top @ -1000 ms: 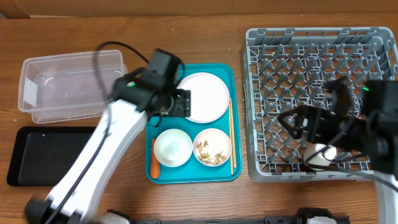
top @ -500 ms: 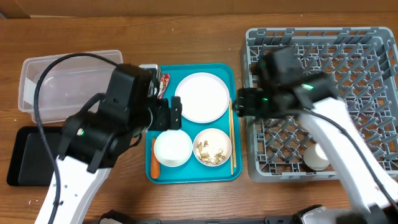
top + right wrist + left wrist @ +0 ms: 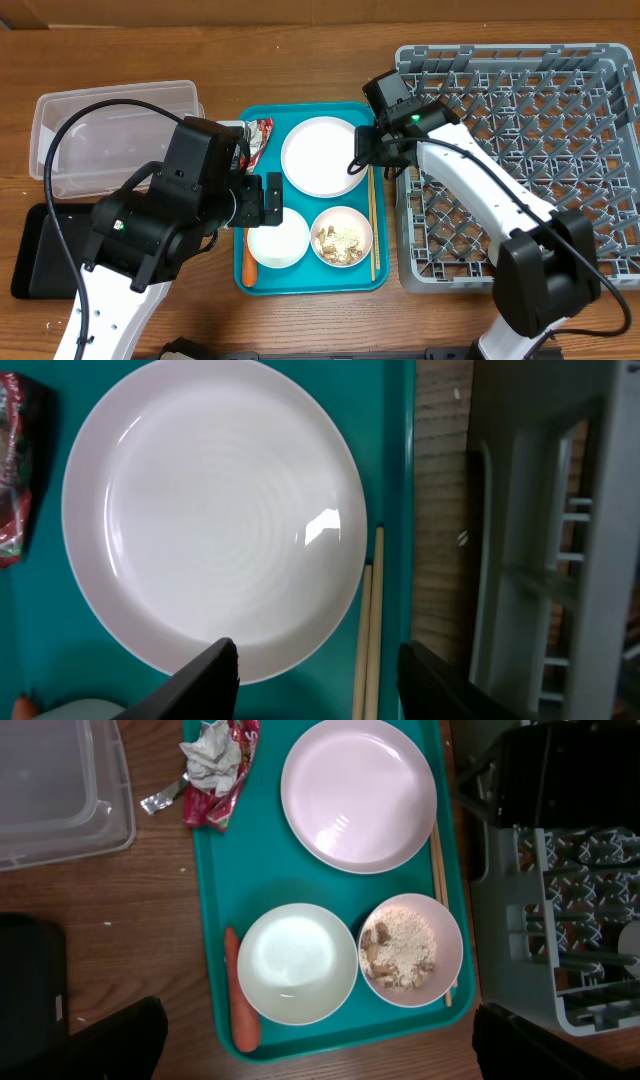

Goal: Sort waste into correct bins and load items into the dishwasher
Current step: 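Move the right gripper to the edge of the large white plate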

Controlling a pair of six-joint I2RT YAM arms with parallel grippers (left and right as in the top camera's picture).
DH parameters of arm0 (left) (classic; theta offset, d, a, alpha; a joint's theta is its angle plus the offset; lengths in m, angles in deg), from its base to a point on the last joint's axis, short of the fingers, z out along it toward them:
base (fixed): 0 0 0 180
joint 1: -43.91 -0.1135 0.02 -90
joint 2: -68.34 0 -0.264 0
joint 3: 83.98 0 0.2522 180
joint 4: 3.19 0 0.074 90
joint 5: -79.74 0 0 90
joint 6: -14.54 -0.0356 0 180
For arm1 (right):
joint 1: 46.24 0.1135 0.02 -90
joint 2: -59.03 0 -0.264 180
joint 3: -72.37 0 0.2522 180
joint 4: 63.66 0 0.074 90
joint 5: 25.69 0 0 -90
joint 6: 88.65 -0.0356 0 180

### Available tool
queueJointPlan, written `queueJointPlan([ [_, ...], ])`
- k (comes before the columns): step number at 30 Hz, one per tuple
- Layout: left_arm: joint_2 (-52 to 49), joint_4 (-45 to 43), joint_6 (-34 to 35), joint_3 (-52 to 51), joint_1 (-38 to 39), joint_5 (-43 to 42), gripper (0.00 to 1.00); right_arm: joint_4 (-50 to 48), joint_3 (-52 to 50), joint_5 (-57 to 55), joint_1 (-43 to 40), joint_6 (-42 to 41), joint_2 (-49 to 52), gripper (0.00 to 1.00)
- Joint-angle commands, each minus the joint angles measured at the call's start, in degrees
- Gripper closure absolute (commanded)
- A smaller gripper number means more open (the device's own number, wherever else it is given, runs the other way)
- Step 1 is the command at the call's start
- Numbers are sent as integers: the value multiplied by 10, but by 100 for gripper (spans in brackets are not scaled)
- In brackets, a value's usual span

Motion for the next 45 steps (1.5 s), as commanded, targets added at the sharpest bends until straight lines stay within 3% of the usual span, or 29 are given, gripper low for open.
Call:
queueJointPlan([
  [1,3,1,-5,8,-3,10,0,-14,8,-14,5,0,14,46],
  [31,3,3,-5,8,-3,10,0,-107,1,-89,27,10,143,49],
  [45,3,2,-5,8,-3,9,0,-101,3,-85,31,28,142,96],
])
